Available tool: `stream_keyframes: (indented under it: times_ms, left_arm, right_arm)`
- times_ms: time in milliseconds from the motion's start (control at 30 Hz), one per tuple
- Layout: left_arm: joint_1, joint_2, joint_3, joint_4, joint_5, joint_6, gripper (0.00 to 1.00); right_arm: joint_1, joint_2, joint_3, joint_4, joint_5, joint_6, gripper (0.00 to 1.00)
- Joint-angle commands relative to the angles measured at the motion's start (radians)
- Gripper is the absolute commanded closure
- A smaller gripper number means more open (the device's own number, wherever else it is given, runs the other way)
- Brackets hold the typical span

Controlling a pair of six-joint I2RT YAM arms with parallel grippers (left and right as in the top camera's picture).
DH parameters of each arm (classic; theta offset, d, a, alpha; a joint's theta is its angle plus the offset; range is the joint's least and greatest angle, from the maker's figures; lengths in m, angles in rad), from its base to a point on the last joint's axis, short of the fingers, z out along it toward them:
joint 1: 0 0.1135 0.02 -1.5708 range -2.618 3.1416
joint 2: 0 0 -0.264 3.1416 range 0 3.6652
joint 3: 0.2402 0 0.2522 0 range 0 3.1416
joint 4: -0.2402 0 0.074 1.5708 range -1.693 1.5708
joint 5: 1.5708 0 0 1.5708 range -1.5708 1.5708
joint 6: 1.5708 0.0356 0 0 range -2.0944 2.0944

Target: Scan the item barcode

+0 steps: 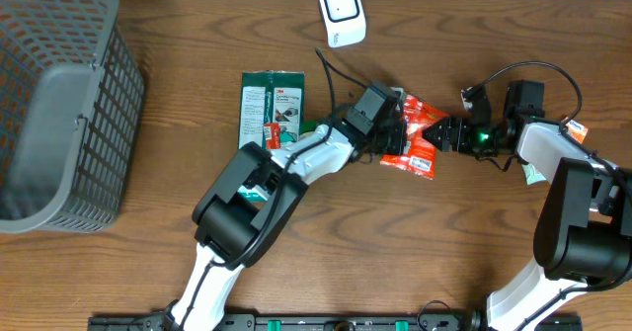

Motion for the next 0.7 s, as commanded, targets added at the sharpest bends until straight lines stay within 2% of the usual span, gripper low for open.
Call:
stream_keyframes:
  times_ms: [0, 167, 433, 667]
  left_arm:
    - [0.007, 0.039, 0.017, -0.02, 0.0, -0.011, 0.91]
    - [0.01, 0.041, 0.017, -0.048, -0.015, 0.001, 0.91]
    - [0.011, 0.041, 0.017, -0.137, -0.156, 0.019, 0.91]
    - [0.011, 0.042, 0.014, -0.193, -0.222, 0.026, 0.91]
  right_arm:
    - [-0.007, 0.023, -0.006, 0.002, -0.039, -0.014, 0.23]
    - [-0.008, 0.023, -0.007, 0.001, -0.041, -0.014, 0.23]
    - [-0.008, 0.024, -0.022, 0.021, -0.085, -0.024, 0.24]
    - [-0.008, 0.024, -0.077, 0.117, -0.153, -0.012, 0.27]
